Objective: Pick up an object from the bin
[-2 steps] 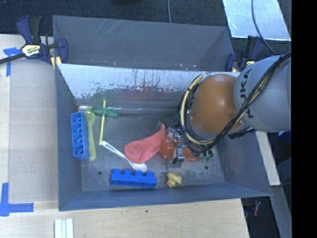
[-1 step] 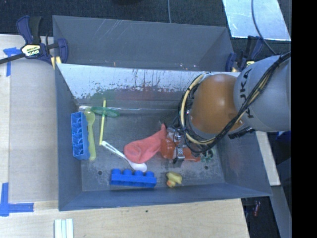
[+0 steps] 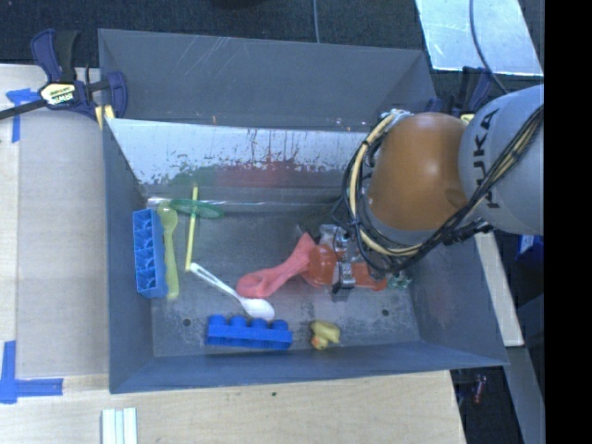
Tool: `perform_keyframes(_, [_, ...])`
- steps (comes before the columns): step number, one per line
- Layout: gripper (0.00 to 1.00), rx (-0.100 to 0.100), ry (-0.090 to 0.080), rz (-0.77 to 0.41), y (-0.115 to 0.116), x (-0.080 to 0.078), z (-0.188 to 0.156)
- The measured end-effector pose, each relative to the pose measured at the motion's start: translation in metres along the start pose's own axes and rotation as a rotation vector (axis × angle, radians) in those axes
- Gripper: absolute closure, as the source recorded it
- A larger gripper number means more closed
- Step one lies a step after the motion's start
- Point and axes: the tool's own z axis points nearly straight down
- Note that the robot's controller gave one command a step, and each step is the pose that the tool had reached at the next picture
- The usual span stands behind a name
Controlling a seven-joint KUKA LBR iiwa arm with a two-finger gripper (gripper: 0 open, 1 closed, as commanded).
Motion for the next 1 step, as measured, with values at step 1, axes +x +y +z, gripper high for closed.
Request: perform_keyframes(1, [1.0,0.0,-0.001,-0.007,-0.0191,0.0031,-0.0753])
